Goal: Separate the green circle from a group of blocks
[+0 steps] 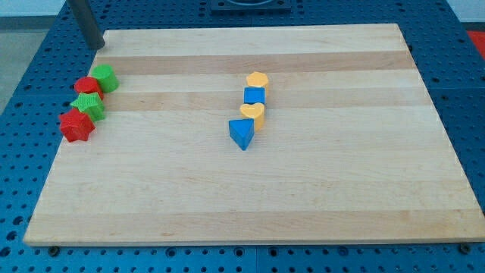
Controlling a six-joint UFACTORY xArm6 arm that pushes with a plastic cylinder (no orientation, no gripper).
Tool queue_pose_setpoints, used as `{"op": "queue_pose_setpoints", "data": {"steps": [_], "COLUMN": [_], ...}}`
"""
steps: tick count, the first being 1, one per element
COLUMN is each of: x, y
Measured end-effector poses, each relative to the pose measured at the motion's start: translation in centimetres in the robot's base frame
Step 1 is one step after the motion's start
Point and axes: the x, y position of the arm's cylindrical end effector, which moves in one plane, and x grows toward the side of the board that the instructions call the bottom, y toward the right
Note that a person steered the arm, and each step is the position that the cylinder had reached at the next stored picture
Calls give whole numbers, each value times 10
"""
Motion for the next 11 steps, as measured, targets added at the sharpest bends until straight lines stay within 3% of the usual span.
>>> {"op": "queue_pose_setpoints", "data": {"steps": [5,7,8,10,11], "x": [105,107,102,92,72], "y": [2,87,94,32,78]}}
